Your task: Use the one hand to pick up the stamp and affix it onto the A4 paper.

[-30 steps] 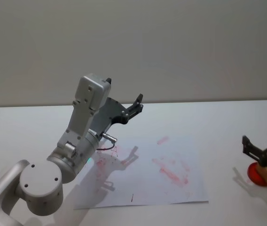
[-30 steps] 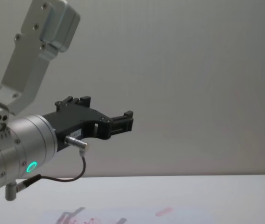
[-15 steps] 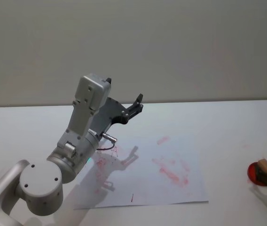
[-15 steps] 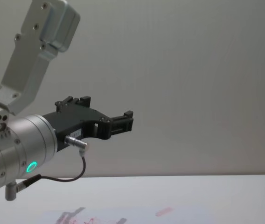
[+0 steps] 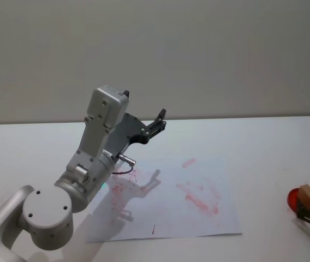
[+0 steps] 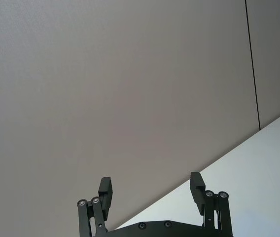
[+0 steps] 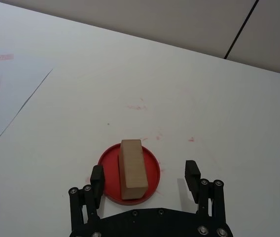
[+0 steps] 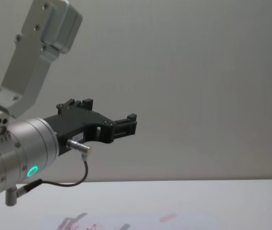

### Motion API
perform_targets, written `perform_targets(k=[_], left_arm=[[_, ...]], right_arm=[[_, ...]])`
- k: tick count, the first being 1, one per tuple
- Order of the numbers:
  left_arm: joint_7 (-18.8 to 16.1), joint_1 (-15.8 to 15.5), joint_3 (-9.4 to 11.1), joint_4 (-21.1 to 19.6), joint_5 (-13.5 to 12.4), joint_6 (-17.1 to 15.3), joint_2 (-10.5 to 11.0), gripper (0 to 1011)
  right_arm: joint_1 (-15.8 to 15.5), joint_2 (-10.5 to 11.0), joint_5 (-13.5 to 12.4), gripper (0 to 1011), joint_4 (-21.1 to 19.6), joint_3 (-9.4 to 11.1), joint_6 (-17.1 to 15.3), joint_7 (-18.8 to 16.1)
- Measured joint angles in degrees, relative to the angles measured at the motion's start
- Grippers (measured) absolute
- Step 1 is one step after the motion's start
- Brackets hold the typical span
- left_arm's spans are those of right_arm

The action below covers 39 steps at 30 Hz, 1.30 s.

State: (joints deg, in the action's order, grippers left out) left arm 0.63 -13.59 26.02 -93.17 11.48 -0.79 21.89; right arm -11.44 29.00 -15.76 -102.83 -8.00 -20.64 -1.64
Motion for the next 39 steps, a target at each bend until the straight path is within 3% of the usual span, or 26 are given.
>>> perform_targets(k=[19,28,39], left_arm=[[0.0,0.0,0.0,0.0,0.0,0.0,0.0,1001],[0.0,0.0,0.0,0.0,0.0,0.0,0.0,1001],[0.0,0.0,0.0,0.0,0.0,0.0,0.0,1001]], right_arm=[[3.5,-2.5,2.9,994,3.2,-1.5,-0.2,-3.0],[4.1,-3.0,3.5,785,3.8,-1.8,-0.2,-3.6],[4.5,-3.3,3.8,419,4.1,-1.9,-0.1,-3.9]])
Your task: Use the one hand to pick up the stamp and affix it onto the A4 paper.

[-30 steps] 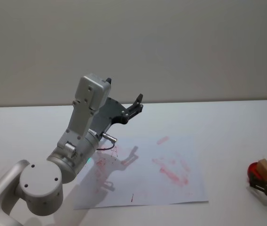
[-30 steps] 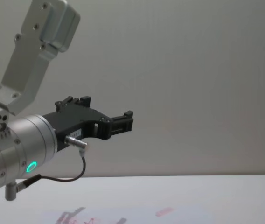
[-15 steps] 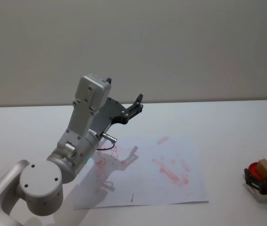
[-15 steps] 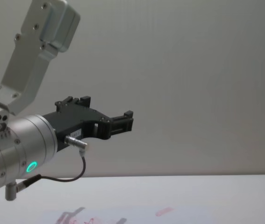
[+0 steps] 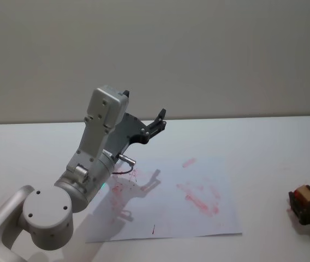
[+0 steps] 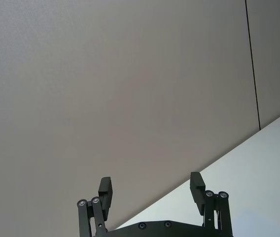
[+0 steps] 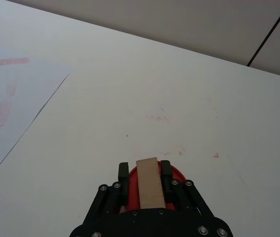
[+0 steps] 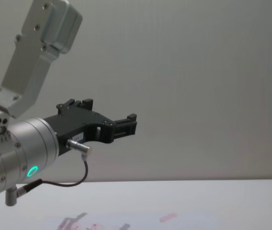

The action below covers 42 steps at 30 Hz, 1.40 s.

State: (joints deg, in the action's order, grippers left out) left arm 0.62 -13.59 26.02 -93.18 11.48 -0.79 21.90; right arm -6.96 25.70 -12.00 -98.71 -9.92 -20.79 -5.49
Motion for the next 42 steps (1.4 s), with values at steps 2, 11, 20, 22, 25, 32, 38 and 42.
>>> perform_targets(k=[2,11,20,22,25,32,38,42], left_arm=[[0.0,0.0,0.0,0.0,0.0,0.0,0.0,1001],[0.0,0.0,0.0,0.0,0.0,0.0,0.0,1001],[0.0,0.0,0.0,0.0,0.0,0.0,0.0,1001],[0.0,0.0,0.0,0.0,0.0,0.0,0.0,1001],[0.0,0.0,0.0,0.0,0.0,0.0,0.0,1001],[0.0,0.0,0.0,0.0,0.0,0.0,0.0,1001],[0.0,0.0,0.0,0.0,0.0,0.0,0.0,1001],[0.0,0.0,0.0,0.0,0.0,0.0,0.0,1001]], right_arm=[[0.0,0.0,0.0,359,0.0,0.0,0.0,0.0],[0.1,-0.1,0.1,219,0.1,-0.1,0.0,-0.1],[0.4,-0.3,0.3,219,0.1,-0.1,0.7,-0.7],[0.6,-0.3,0.3,219,0.1,-0.1,1.1,-1.0],[1.1,-0.6,0.3,219,-0.1,-0.1,2.2,-1.7],[2.7,-1.6,-0.4,219,-0.6,-0.5,4.7,-4.2],[5.3,-3.5,-1.2,219,-0.7,-1.4,6.9,-7.8],[7.0,-4.8,-1.4,219,0.0,-2.1,7.9,-10.3]])
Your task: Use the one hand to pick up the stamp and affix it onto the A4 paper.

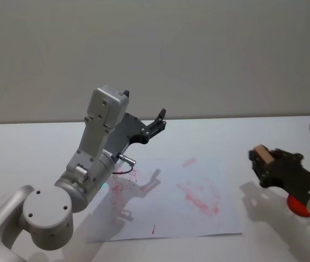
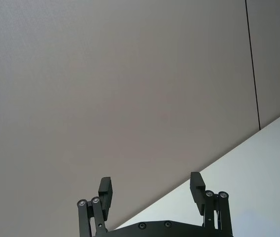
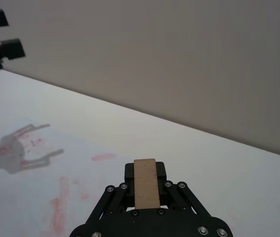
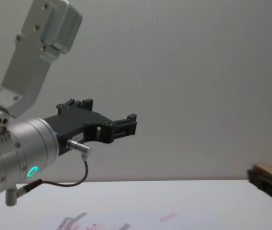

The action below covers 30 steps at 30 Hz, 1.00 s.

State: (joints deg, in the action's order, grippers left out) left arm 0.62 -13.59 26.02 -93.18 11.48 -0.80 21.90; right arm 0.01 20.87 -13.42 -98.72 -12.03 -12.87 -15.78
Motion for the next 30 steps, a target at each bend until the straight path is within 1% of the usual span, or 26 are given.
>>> perform_targets(k=[2,8,9,10,14,15,17,18,20,21,22,24,25,28,30], left_arm=[[0.0,0.0,0.0,0.0,0.0,0.0,0.0,1001],[0.0,0.0,0.0,0.0,0.0,0.0,0.0,1001],[0.0,0.0,0.0,0.0,0.0,0.0,0.0,1001],[0.0,0.0,0.0,0.0,0.0,0.0,0.0,1001],[0.0,0.0,0.0,0.0,0.0,0.0,0.0,1001],[0.0,0.0,0.0,0.0,0.0,0.0,0.0,1001],[0.0,0.0,0.0,0.0,0.0,0.0,0.0,1001],[0.0,0.0,0.0,0.0,0.0,0.0,0.0,1001],[0.0,0.0,0.0,0.0,0.0,0.0,0.0,1001],[0.0,0.0,0.0,0.0,0.0,0.0,0.0,1001],[0.0,0.0,0.0,0.0,0.0,0.0,0.0,1001],[0.0,0.0,0.0,0.0,0.0,0.0,0.0,1001],[0.0,0.0,0.0,0.0,0.0,0.0,0.0,1001],[0.0,0.0,0.0,0.0,0.0,0.0,0.0,1001],[0.0,0.0,0.0,0.0,0.0,0.0,0.0,1001]], right_arm=[[0.7,-0.7,0.0,219,0.4,-0.4,0.3,-1.0],[3.9,-3.4,0.5,219,3.3,-2.2,1.1,-5.5],[3.9,-3.4,0.5,219,3.3,-2.2,1.1,-5.5],[4.9,-4.4,0.8,219,4.5,-2.8,1.3,-6.7],[7.0,-6.1,2.0,219,7.3,-4.1,1.4,-9.3],[7.9,-6.9,2.6,219,8.6,-4.6,1.4,-10.5],[8.8,-7.7,3.3,219,10.2,-5.2,1.4,-11.6],[9.7,-8.4,4.2,219,11.7,-5.7,1.4,-12.7],[10.6,-9.1,5.0,219,13.3,-6.3,1.3,-13.6],[11.3,-9.7,5.9,219,14.6,-6.8,1.2,-14.4],[11.7,-10.0,6.2,219,15.3,-7.0,1.1,-14.7],[12.6,-10.7,7.6,219,17.2,-7.6,0.8,-15.8],[12.6,-10.7,7.6,219,17.2,-7.6,0.8,-15.8],[13.9,-11.8,9.5,219,20.3,-8.6,0.2,-16.8],[14.2,-12.0,10.1,219,21.1,-8.8,-0.1,-17.0]])
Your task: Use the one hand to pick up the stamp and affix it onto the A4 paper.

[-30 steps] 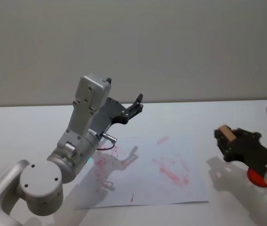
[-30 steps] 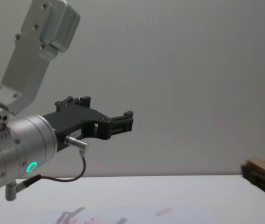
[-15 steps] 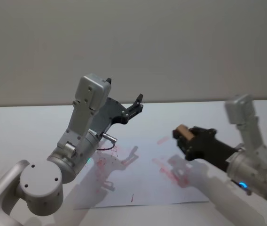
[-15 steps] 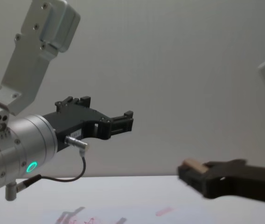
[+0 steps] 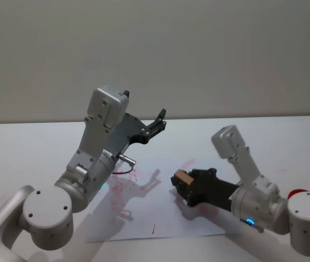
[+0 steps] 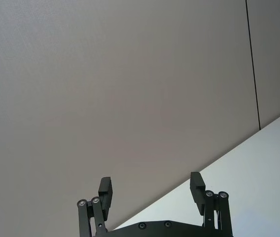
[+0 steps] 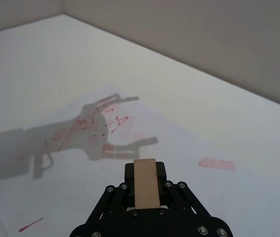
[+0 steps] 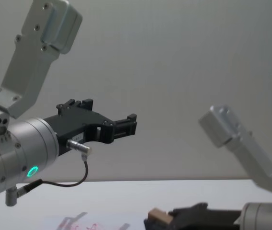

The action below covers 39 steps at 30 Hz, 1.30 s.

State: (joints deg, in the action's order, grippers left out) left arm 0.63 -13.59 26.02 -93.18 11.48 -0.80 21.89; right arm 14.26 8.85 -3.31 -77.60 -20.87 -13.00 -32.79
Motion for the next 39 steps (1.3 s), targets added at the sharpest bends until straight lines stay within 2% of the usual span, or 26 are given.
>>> perform_targets(k=[7,20,30,34,39], left_arm=[[0.0,0.0,0.0,0.0,0.0,0.0,0.0,1001],[0.0,0.0,0.0,0.0,0.0,0.0,0.0,1001],[0.0,0.0,0.0,0.0,0.0,0.0,0.0,1001],[0.0,0.0,0.0,0.0,0.0,0.0,0.0,1001],[0.0,0.0,0.0,0.0,0.0,0.0,0.0,1001]], right_arm=[[0.5,-0.5,1.4,219,2.8,-0.8,-1.2,-0.3],[0.6,-0.8,1.3,219,4.1,-1.3,-1.9,0.2],[0.9,-1.4,-1.1,219,3.6,-1.7,-0.7,1.6],[1.1,-1.4,-2.4,219,2.2,-1.3,0.0,2.4],[1.3,-1.1,-4.7,219,-1.4,-0.2,1.1,4.4]])
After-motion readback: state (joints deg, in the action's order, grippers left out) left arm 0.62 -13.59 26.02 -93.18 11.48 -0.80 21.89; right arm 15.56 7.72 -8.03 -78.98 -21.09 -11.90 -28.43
